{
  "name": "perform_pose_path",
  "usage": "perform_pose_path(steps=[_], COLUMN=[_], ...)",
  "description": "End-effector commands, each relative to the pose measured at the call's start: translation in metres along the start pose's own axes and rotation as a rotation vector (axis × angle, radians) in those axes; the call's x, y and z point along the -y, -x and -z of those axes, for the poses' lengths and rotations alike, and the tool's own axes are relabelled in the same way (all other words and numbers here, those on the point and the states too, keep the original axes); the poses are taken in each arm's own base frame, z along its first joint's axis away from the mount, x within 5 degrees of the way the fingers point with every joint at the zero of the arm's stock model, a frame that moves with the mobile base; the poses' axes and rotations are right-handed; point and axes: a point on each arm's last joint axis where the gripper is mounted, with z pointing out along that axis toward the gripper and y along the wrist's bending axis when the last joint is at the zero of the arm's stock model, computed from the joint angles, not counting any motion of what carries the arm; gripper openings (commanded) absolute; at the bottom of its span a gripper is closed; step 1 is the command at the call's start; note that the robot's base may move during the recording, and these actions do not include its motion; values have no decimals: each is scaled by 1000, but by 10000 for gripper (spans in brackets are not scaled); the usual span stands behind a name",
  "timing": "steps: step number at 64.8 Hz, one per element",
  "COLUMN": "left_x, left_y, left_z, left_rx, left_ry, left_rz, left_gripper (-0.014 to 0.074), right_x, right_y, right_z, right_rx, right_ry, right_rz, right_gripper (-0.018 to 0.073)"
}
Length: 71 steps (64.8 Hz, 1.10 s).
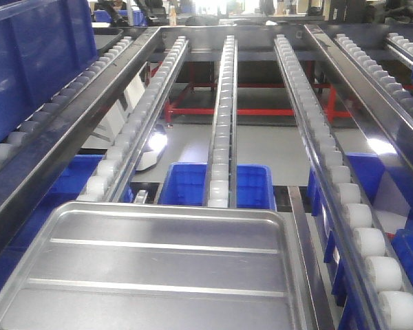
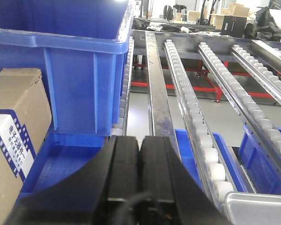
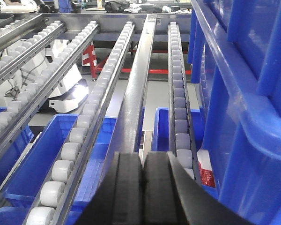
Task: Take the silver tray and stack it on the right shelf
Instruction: 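Lower both arms toward the silver tray on the shelf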
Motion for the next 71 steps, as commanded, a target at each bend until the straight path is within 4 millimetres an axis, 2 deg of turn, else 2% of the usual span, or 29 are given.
perform_pose_path(steps=[1, 29, 45, 52, 59, 66, 71], left_x=[0, 0, -1, -1, 2, 5, 6], left_y=[3, 3, 11, 37, 76, 125, 150], left_z=[1, 1, 2, 5, 9, 12, 4], left_rx=[86, 86, 169, 270, 262, 200, 77], left_ry=[0, 0, 6, 7, -6, -14, -22], left_rz=[8, 8, 20, 28, -12, -40, -36], left_gripper=[-83, -83, -83, -83, -83, -83, -88], right_x=[-1, -1, -1, -3, -4, -4, -5], right_y=[16, 16, 20, 33, 65, 103, 122], right_z=[3, 3, 4, 7, 16, 24, 22], right_rx=[134, 134, 180, 296, 395, 372, 291], right_ry=[6, 6, 11, 23, 27, 20, 16], right_rz=[6, 6, 6, 7, 4, -5, -9], right_gripper=[58, 58, 58, 58, 58, 58, 58])
